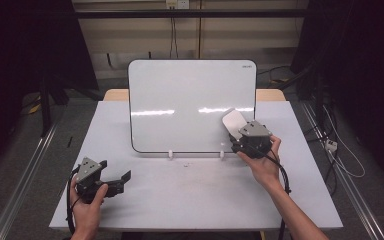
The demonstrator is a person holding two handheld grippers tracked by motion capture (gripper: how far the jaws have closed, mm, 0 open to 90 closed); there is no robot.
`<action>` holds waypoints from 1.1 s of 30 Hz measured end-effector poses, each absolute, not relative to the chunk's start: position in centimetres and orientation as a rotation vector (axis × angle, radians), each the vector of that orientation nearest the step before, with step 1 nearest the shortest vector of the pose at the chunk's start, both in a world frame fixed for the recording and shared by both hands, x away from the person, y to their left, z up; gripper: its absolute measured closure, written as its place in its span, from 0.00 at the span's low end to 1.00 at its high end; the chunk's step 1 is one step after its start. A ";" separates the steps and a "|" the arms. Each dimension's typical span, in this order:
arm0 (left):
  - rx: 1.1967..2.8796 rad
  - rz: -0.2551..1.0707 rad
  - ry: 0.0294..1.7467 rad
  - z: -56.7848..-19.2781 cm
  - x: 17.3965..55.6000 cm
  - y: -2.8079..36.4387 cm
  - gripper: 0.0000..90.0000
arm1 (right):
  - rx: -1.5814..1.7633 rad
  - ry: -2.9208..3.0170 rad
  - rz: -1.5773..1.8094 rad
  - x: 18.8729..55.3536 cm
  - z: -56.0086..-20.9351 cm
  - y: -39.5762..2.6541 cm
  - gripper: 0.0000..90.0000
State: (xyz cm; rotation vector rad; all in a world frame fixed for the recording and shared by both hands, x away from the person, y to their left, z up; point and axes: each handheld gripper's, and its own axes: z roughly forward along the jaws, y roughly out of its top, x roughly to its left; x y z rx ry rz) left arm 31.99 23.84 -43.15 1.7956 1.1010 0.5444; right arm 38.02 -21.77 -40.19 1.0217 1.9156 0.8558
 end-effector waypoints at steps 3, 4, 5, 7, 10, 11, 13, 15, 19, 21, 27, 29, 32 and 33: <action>1.792 0.547 1.101 -43.1 32.0 23.8 0.07 | 1.028 1.917 0.846 38.2 -40.5 -21.7 0.35; 1.792 0.546 1.105 -43.1 32.0 23.8 0.07 | 1.024 1.919 0.839 38.3 -40.6 -21.6 0.35; 1.792 0.546 1.106 -43.1 32.0 23.8 0.07 | 1.022 1.917 0.831 38.4 -40.7 -21.5 0.35; 1.793 0.543 1.108 -43.2 32.0 23.8 0.07 | 1.029 1.918 0.830 38.5 -40.9 -21.4 0.35; 1.797 0.545 1.108 -43.2 32.0 23.8 0.07 | 1.029 1.909 0.805 38.6 -41.4 -21.2 0.35; 1.792 0.543 1.110 -43.2 32.0 23.7 0.07 | 1.018 1.908 0.786 38.6 -41.5 -21.0 0.35; 1.793 0.545 1.109 -43.1 32.1 23.7 0.07 | 1.020 1.906 0.776 38.6 -41.5 -20.9 0.35; 1.796 0.541 1.106 -43.2 32.2 23.6 0.07 | 1.016 1.909 0.771 38.6 -41.5 -20.9 0.35; 1.792 0.543 1.122 -43.2 32.3 23.8 0.07 | 1.040 1.922 0.802 38.7 -41.4 -21.1 0.34; 1.778 0.540 1.132 -43.2 32.4 24.0 0.07 | 1.048 1.933 0.816 38.7 -41.3 -21.3 0.33; 1.785 0.540 1.125 -43.2 32.3 23.8 0.07 | 1.100 1.957 0.877 38.8 -41.3 -22.0 0.22; 1.788 0.542 1.122 -43.2 32.1 23.9 0.07 | 1.113 1.973 0.922 38.8 -41.1 -22.2 0.17; 1.778 0.542 1.128 -43.2 32.0 24.2 0.07 | 1.145 1.980 0.996 38.5 -40.9 -22.6 0.12; 1.779 0.544 1.127 -43.2 32.0 24.4 0.07 | 1.156 1.979 1.011 38.4 -40.8 -22.7 0.11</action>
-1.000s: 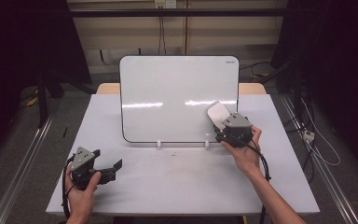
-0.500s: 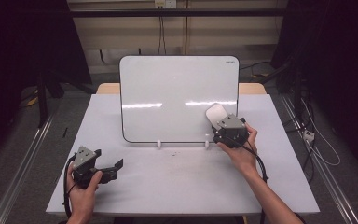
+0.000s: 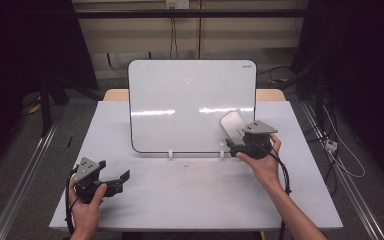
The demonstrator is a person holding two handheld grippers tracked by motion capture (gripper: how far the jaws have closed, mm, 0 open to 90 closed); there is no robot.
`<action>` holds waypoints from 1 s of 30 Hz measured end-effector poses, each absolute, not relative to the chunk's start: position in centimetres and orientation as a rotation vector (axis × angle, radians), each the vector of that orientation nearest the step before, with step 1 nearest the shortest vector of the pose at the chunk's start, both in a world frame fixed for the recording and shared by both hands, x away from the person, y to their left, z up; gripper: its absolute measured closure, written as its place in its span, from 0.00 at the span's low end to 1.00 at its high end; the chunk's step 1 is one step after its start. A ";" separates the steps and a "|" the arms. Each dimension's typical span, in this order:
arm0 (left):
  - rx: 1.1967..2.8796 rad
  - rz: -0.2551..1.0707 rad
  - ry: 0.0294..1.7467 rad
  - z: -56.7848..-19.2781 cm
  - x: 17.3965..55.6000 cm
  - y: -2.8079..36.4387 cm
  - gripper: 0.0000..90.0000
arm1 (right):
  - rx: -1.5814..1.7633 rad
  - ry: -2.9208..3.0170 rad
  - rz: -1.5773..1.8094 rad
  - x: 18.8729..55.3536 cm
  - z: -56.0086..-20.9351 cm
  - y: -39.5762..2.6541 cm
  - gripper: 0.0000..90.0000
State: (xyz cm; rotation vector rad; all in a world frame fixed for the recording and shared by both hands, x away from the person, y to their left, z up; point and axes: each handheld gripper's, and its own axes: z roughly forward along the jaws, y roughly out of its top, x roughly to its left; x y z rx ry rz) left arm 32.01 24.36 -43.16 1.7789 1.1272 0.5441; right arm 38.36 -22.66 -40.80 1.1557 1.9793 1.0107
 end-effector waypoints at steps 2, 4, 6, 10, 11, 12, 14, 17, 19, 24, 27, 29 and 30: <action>1.779 0.543 1.128 -43.2 32.0 24.5 0.07 | 1.170 1.983 1.043 38.0 -40.7 -22.9 0.11; 1.760 0.541 1.133 -43.1 32.0 24.4 0.07 | 1.189 1.980 1.074 37.6 -40.6 -23.2 0.09; 1.772 0.550 1.123 -43.0 32.0 24.5 0.07 | 1.200 1.984 1.087 37.2 -40.6 -23.5 0.09; 1.775 0.548 1.121 -43.0 32.0 24.4 0.07 | 1.210 1.992 1.100 36.5 -40.8 -24.0 0.08; 1.773 0.547 1.122 -43.0 32.0 24.4 0.07 | 1.210 1.996 1.099 36.3 -40.9 -24.2 0.08; 1.773 0.548 1.122 -43.0 32.0 24.4 0.07 | 1.220 1.996 1.096 36.1 -40.9 -24.3 0.08; 1.773 0.548 1.119 -43.0 32.0 24.4 0.07 | 1.229 1.988 1.102 35.7 -41.0 -24.7 0.08; 1.771 0.553 1.124 -43.0 31.9 24.5 0.07 | 1.243 1.974 1.101 34.8 -41.3 -25.4 0.09; 1.769 0.555 1.129 -43.0 31.9 24.5 0.07 | 1.249 1.968 1.103 34.3 -41.6 -25.8 0.09; 1.768 0.562 1.124 -42.9 31.9 24.3 0.07 | 1.268 1.940 1.074 33.1 -42.3 -26.7 0.10; 1.758 0.570 1.134 -42.9 31.9 24.3 0.07 | 1.279 1.930 1.067 32.6 -42.6 -27.0 0.10; 1.754 0.571 1.139 -42.9 31.8 24.4 0.07 | 1.287 1.925 1.072 32.2 -42.9 -27.2 0.10; 1.756 0.571 1.138 -42.9 31.8 24.4 0.07 | 1.285 1.921 1.072 32.0 -43.0 -27.3 0.10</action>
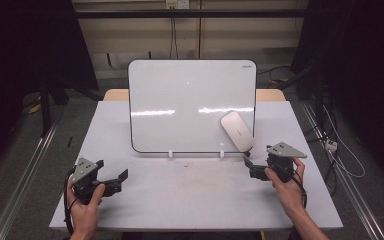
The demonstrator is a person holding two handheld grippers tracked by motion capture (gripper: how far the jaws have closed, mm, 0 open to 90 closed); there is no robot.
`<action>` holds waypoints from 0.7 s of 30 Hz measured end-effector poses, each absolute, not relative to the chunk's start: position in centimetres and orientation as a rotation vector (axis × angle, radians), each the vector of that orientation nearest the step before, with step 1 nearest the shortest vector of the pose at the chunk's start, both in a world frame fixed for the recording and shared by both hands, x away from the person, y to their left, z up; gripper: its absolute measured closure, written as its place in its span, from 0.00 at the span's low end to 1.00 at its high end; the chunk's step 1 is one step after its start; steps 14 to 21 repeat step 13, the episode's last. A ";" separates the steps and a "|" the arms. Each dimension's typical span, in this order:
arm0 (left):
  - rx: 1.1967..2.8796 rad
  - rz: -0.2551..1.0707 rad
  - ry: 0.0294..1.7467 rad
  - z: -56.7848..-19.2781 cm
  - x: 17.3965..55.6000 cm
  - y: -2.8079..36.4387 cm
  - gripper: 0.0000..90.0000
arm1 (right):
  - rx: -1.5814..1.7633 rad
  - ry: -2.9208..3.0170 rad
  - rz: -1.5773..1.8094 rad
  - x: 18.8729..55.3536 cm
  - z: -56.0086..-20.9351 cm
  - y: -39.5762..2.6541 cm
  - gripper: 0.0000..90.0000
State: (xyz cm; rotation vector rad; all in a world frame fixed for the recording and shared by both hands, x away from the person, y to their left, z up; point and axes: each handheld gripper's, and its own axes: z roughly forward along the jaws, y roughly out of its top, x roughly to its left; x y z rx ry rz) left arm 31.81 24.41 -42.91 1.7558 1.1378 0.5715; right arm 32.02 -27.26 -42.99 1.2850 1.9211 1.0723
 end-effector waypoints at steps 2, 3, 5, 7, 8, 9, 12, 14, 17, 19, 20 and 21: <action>1.752 0.571 1.136 -42.9 31.8 24.4 0.07 | 1.296 1.904 1.082 31.5 -43.4 -27.5 0.10; 1.750 0.574 1.135 -42.9 31.7 24.4 0.07 | 1.303 1.901 1.082 31.3 -43.6 -27.6 0.10; 1.748 0.572 1.132 -42.9 31.7 24.4 0.07 | 1.324 1.895 1.087 30.8 -44.1 -27.9 0.10; 1.743 0.568 1.130 -42.9 31.7 24.4 0.07 | 1.332 1.884 1.092 30.5 -44.4 -28.1 0.10; 1.741 0.568 1.129 -42.9 31.7 24.3 0.07 | 1.324 1.883 1.080 30.4 -44.4 -28.1 0.10; 1.745 0.569 1.126 -42.9 31.7 24.3 0.07 | 1.320 1.878 1.091 30.3 -44.3 -28.1 0.10; 1.767 0.572 1.118 -42.9 31.6 24.3 0.07 | 1.322 1.854 1.127 30.2 -43.9 -28.3 0.10; 1.758 0.575 1.122 -42.9 31.7 24.3 0.07 | 1.329 1.855 1.127 30.3 -43.9 -28.4 0.10; 1.758 0.575 1.122 -42.9 31.7 24.3 0.07 | 1.329 1.855 1.127 30.3 -43.9 -28.4 0.10; 1.758 0.575 1.122 -42.9 31.7 24.3 0.07 | 1.329 1.855 1.127 30.3 -43.9 -28.4 0.10; 1.758 0.575 1.122 -42.9 31.7 24.3 0.07 | 1.329 1.855 1.127 30.3 -43.9 -28.4 0.10; 1.758 0.575 1.122 -42.9 31.7 24.3 0.07 | 1.329 1.855 1.127 30.3 -43.9 -28.4 0.10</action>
